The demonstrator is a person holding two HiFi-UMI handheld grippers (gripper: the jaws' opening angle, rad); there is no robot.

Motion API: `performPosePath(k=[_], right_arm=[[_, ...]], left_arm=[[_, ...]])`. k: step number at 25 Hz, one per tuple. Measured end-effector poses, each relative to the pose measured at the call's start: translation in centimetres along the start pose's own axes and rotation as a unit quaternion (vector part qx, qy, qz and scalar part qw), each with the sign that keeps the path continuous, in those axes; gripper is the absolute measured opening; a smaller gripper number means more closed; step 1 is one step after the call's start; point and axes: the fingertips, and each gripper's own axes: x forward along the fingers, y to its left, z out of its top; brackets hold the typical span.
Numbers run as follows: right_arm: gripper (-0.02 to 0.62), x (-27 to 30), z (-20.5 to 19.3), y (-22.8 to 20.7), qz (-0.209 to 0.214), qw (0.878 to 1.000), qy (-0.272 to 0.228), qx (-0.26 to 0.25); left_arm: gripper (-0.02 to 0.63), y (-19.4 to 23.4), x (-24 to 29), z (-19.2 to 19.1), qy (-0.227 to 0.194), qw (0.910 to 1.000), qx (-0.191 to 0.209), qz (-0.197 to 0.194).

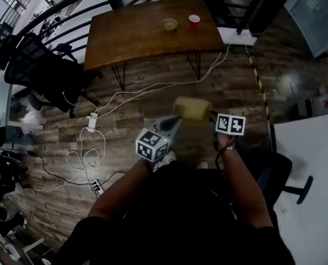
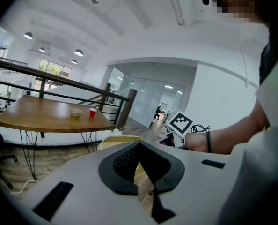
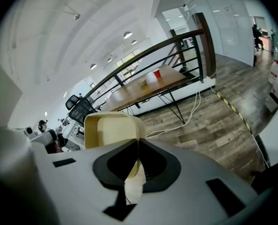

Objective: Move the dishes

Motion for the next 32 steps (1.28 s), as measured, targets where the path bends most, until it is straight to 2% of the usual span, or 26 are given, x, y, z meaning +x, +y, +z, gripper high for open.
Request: performPosePath(k=[9, 16, 25, 32], right_arm=[[0.025, 7.9, 2.2, 9.1, 0.056, 0.994, 0.05, -0.084], [0.025, 13.2, 5.5, 13.9, 0.101, 0.985, 0.076, -0.116], [0.025, 19.7, 16.0, 12.1, 0.128, 0.979, 0.089, -0.132], [0.025, 22.4, 24.5, 9.8, 0.143, 0.973, 0.097, -0.151]], left_arm=[[-0.005, 7.5, -6.3, -0.8, -0.033, 0.9946, -0.034, 0.092], [-0.005, 13.2, -7.5, 1.3, -0.042, 0.9873, -0.048, 0.146], [-0.005, 20.7, -0.5, 6.0, -0.04, 0.982, -0.059, 0.175], [-0.005, 25.4, 4.4, 11.6, -0.059, 0.9729, -0.066, 0.214]])
